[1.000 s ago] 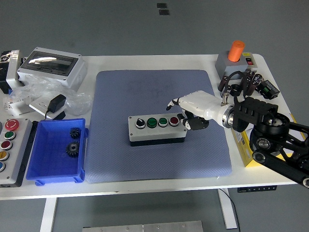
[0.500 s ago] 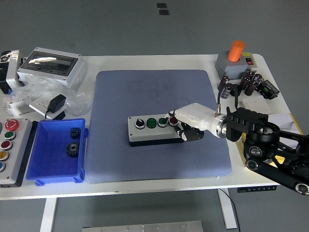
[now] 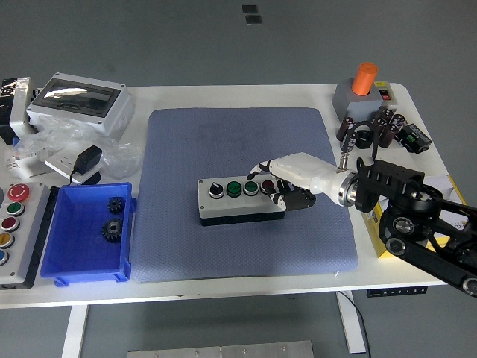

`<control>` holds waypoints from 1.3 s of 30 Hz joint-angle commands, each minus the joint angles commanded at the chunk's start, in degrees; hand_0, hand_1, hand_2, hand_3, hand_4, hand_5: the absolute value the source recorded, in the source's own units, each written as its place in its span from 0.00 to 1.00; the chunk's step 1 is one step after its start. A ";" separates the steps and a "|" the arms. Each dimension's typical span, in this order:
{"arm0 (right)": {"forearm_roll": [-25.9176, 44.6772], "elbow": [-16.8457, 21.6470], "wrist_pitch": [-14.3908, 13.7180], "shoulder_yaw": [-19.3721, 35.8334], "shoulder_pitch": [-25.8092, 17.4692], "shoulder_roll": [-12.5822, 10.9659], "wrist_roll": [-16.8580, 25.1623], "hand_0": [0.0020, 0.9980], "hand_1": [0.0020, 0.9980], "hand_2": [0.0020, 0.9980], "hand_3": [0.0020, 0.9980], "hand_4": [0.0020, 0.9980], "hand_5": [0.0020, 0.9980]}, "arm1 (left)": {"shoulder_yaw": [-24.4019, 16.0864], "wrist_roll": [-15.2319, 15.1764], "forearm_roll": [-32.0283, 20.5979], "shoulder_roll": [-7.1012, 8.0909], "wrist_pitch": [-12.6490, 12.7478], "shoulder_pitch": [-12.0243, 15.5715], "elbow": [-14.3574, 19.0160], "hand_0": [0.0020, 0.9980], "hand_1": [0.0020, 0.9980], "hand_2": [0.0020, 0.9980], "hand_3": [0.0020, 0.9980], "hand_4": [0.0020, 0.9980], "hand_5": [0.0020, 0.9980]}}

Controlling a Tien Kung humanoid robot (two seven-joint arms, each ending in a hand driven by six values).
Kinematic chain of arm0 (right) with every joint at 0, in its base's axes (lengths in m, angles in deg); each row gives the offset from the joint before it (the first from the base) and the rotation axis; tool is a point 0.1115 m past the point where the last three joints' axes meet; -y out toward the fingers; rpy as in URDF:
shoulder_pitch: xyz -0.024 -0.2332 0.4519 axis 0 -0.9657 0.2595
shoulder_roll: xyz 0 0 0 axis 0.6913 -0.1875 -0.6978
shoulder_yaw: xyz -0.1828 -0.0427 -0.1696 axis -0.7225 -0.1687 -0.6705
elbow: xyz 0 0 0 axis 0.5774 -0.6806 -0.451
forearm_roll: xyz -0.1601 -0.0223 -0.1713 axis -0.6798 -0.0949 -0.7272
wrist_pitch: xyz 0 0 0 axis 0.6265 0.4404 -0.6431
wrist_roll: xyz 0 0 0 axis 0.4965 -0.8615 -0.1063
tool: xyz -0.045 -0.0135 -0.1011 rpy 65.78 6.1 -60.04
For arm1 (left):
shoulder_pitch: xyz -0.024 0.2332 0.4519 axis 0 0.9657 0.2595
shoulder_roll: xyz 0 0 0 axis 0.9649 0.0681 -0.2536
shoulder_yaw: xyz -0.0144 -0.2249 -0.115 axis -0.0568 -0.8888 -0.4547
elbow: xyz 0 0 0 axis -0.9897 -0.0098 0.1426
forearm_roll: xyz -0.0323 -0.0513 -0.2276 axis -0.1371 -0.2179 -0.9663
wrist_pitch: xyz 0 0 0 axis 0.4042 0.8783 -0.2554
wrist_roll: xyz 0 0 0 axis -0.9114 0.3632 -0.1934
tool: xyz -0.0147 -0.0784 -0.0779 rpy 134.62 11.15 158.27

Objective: Pick up the button,place it on the desk,press the button,press the button

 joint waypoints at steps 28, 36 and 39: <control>28.84 -7.36 -18.29 33.91 -28.40 14.87 24.47 0.71 0.71 0.74 0.73 0.63 0.24 | 1.63 -1.51 0.56 -0.99 -1.20 -1.61 0.00 0.63 0.64 0.57 0.66 0.63 0.17; 28.79 -6.63 -17.84 36.05 -29.61 15.10 24.93 0.72 0.72 0.74 0.72 0.64 0.26 | 1.15 -1.45 1.15 -0.67 -1.21 -1.51 0.00 0.63 0.64 0.57 0.66 0.63 0.17; 28.35 -6.32 -17.68 36.75 -29.80 14.92 24.86 0.72 0.72 0.74 0.72 0.64 0.26 | 0.96 -1.41 1.41 -0.52 -1.21 -1.57 0.00 0.63 0.64 0.57 0.66 0.63 0.17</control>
